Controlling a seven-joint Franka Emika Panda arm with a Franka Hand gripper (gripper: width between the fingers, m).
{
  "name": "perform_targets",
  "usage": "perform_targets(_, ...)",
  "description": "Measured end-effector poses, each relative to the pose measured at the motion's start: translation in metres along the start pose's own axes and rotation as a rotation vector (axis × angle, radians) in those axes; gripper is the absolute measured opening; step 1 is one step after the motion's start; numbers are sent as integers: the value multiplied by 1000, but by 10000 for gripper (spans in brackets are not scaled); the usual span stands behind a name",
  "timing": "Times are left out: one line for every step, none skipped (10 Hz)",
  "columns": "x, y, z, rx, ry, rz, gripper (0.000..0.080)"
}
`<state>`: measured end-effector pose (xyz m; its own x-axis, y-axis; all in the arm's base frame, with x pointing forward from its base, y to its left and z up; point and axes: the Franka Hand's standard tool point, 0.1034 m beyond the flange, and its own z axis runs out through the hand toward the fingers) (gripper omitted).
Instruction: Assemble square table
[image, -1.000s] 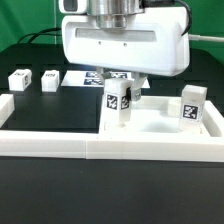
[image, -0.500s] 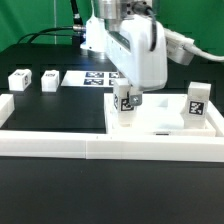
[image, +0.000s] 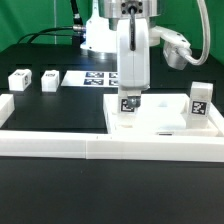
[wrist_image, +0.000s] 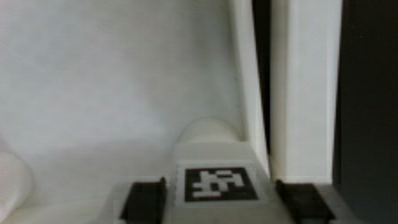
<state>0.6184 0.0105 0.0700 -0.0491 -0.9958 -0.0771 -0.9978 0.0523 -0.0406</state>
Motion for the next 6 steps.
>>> perform_targets(0, 0, 0, 0, 0, -27, 389)
perform_targets(2, -2, 0, 14, 4, -80, 389)
perform_targets(8, -4, -1, 62, 20, -277, 565)
perform_targets(12, -5, 0, 86, 43, -467, 632)
perform_targets(10, -8, -2, 108, 62, -565, 645)
perform_targets(11, -8, -1, 104, 69, -656, 645)
